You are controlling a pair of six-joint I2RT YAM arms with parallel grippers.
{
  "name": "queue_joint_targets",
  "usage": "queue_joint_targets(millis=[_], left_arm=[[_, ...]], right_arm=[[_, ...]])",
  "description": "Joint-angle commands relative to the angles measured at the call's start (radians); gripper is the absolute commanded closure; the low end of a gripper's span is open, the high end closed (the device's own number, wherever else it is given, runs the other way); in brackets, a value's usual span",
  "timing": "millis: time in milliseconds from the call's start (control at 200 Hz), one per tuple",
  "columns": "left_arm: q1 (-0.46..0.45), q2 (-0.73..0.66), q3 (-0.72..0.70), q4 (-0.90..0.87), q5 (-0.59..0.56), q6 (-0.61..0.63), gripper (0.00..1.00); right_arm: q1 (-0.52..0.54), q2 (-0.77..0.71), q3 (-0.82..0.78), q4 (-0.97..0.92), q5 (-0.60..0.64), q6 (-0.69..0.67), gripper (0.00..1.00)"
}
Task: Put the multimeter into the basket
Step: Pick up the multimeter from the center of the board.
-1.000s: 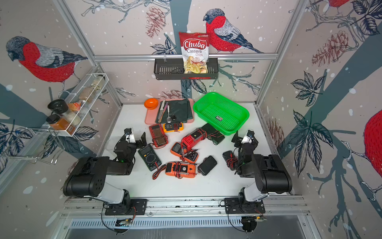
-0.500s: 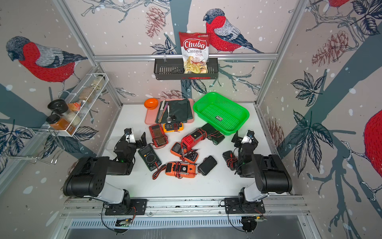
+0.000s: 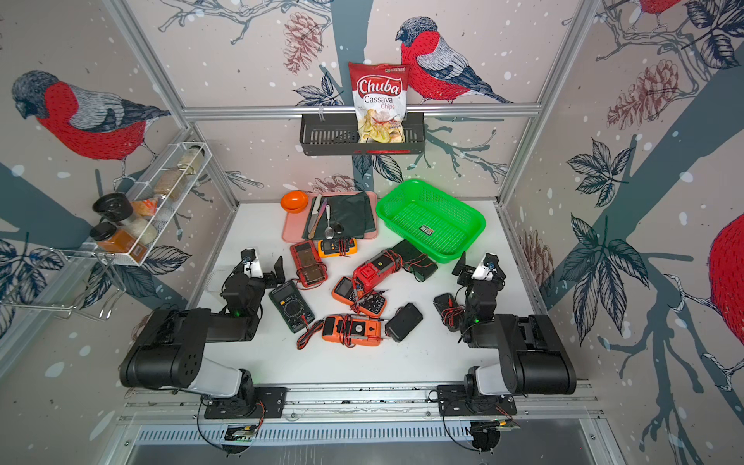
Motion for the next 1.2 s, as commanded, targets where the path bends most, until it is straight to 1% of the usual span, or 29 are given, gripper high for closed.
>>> queue_joint_targets(millis=[0, 170, 230, 290, 385, 435, 540, 655, 765, 810, 896, 996, 1071, 1196], left_arm=[[-0.003, -0.075, 0.017, -0.091, -0.032, 0.004, 0.02], [-0.056, -0.235, 0.018, -0.210, -0.123, 0.004, 0.02], [-0.081, -0.280, 0.040, -0.276, -0.142, -0.016, 0.02], [-0.103, -0.316, 0.070, -0.342, -0.139, -0.049, 0.02], [-0.148, -0.348, 0.121, -0.425, -0.125, -0.091, 0.02], [-0.186, -0.354, 0.155, -0.480, -0.150, -0.106, 0.02], [-0.266, -0.334, 0.245, -0.586, -0.147, -0.112, 0.02], [-0.315, -0.266, 0.364, -0.710, -0.045, -0.101, 0.02], [-0.352, -0.160, 0.544, -0.888, 0.057, -0.055, 0.02], [-0.375, -0.108, 0.616, -0.965, 0.078, -0.030, 0.02], [-0.444, -0.004, 0.757, -1.098, 0.065, 0.017, 0.02], [-0.524, 0.118, 0.903, -1.220, 0.019, 0.058, 0.02], [-0.568, 0.210, 1.006, -1.306, -0.017, 0.069, 0.02], [-0.622, 0.358, 1.177, -1.467, -0.017, 0.094, 0.02]], right_arm=[[0.008, -0.061, -0.018, -0.021, 0.041, 0.003, 0.00], [0.024, -0.193, -0.058, -0.037, 0.091, 0.002, 0.00], [0.027, -0.236, -0.058, -0.072, 0.110, 0.009, 0.00], [0.027, -0.280, -0.048, -0.134, 0.126, 0.018, 0.00], [0.027, -0.350, -0.021, -0.257, 0.152, 0.045, 0.00], [0.027, -0.382, -0.012, -0.313, 0.172, 0.065, 0.00], [0.023, -0.428, -0.017, -0.341, 0.223, 0.078, 0.00], [0.020, -0.462, -0.031, -0.343, 0.252, 0.081, 0.00], [0.015, -0.474, -0.035, -0.349, 0.276, 0.090, 0.00], [0.014, -0.474, -0.035, -0.349, 0.284, 0.093, 0.00], [0.011, -0.471, -0.033, -0.350, 0.292, 0.098, 0.00], [0.010, -0.466, -0.027, -0.360, 0.301, 0.101, 0.00], [0.007, -0.463, -0.022, -0.371, 0.310, 0.103, 0.00], [0.008, -0.462, -0.016, -0.384, 0.312, 0.104, 0.00]])
